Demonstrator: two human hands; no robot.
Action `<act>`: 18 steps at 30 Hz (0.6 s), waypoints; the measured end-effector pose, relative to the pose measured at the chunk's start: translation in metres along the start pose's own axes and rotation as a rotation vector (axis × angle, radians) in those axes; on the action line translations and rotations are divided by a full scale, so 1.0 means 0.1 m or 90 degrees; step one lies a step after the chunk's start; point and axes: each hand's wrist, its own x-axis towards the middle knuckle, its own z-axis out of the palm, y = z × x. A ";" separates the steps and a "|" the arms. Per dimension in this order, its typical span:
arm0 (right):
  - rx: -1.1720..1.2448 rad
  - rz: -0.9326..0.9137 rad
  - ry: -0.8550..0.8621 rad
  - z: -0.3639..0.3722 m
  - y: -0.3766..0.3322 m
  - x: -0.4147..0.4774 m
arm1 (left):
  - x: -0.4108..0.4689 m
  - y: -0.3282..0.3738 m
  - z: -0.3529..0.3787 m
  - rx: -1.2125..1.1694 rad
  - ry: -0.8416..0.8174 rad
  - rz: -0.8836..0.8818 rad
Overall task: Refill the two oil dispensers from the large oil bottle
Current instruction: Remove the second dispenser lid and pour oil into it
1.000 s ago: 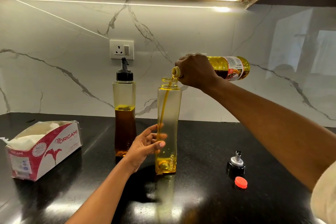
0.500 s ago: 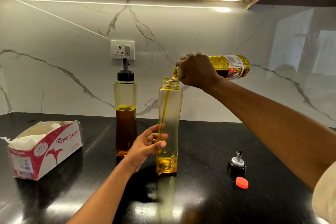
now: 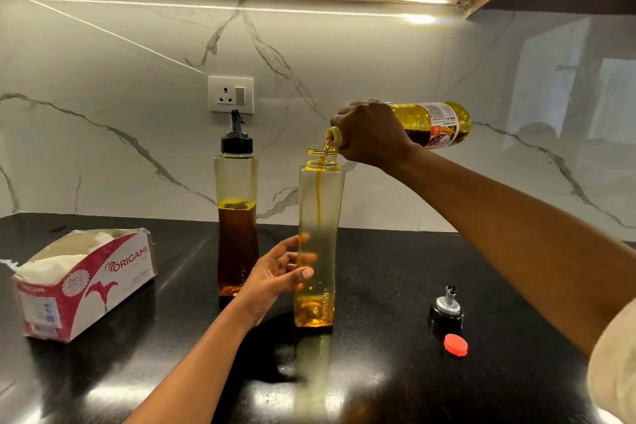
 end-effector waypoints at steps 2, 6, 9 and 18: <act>-0.001 0.001 0.000 0.00 0.00 0.00 | 0.00 0.00 0.00 0.001 0.001 -0.001; -0.004 0.002 -0.001 0.01 0.00 0.00 | 0.00 0.00 0.00 -0.004 -0.002 0.002; -0.004 0.002 0.000 0.01 0.00 -0.01 | 0.00 0.00 0.00 -0.004 -0.001 -0.001; -0.011 -0.020 -0.001 0.01 0.03 0.00 | 0.00 -0.01 0.00 -0.010 -0.006 0.001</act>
